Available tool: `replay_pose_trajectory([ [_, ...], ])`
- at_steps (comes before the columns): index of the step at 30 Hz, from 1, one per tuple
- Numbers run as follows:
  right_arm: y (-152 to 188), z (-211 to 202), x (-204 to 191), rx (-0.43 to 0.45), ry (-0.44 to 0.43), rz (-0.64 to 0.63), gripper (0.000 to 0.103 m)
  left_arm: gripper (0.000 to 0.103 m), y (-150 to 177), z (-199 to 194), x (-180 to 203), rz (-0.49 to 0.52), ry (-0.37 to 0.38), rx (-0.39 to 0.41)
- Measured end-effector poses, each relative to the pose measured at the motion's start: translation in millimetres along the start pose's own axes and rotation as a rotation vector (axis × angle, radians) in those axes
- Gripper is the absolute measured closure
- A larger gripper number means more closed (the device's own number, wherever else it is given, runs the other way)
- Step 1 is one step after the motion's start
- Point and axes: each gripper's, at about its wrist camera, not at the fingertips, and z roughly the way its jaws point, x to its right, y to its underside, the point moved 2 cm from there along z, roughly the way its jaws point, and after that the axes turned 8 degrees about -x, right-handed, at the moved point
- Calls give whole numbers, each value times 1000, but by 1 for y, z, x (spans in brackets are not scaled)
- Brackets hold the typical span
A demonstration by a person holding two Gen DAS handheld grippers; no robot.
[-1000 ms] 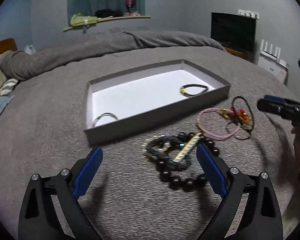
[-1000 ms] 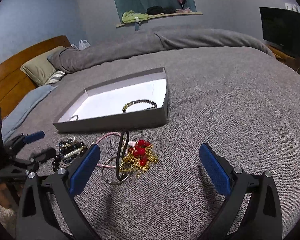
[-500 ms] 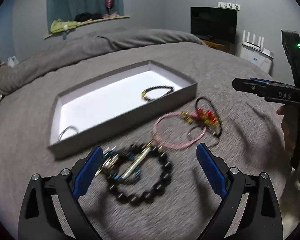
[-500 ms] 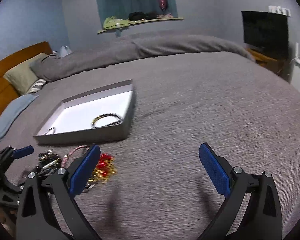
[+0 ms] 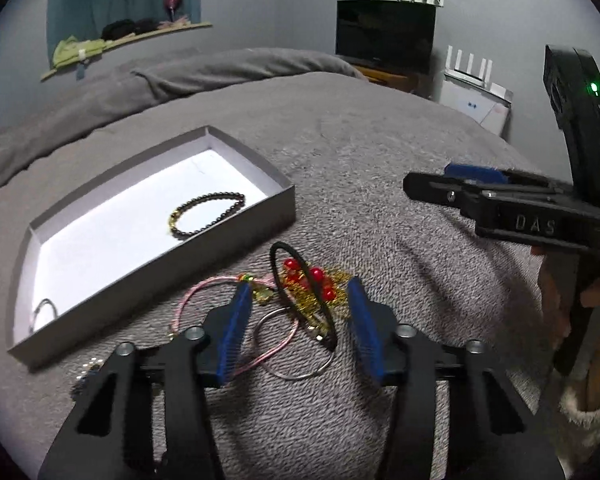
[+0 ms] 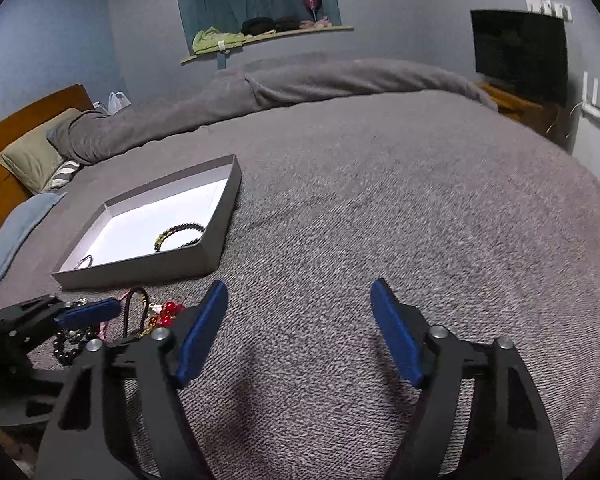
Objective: Organize jewelry
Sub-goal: 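Withdraw both tools from the tray back toward the jewelry pile, then grasp the black hair tie with the left tool while the right tool grasps the red-bead charm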
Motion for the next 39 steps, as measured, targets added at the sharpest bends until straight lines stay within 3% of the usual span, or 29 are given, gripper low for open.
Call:
replay_pose_trajectory([
  [3,1,3,-6,-11,-15,-17,34,71,-1,5,0,-5,21,-17],
  [5,2,3,-10,-14,-23,-32,34,87,-2,7,-1,1,7,-24],
  [8,3,3,-14,-20,-39,-47,34,99,-1,0,-6,-3,-5,3],
  [14,8,8,-39,-41,-150,-108,36,99,1,-30,-28,-41,-37,71],
  [20,18,25,-69,-94,-135,-220,57,99,8,-57,-57,-104,-61,115],
  [25,21,32,-78,-113,-171,-229,65,99,18,-61,-75,-138,-73,113],
  [33,21,54,-92,-152,-154,-255,65,99,22,-62,-88,-155,-62,124],
  [35,20,55,-94,-151,-166,-262,80,99,23,-62,-89,-156,-61,124],
  [39,20,51,-100,-128,-169,-286,90,99,25,-64,-93,-160,-60,128],
])
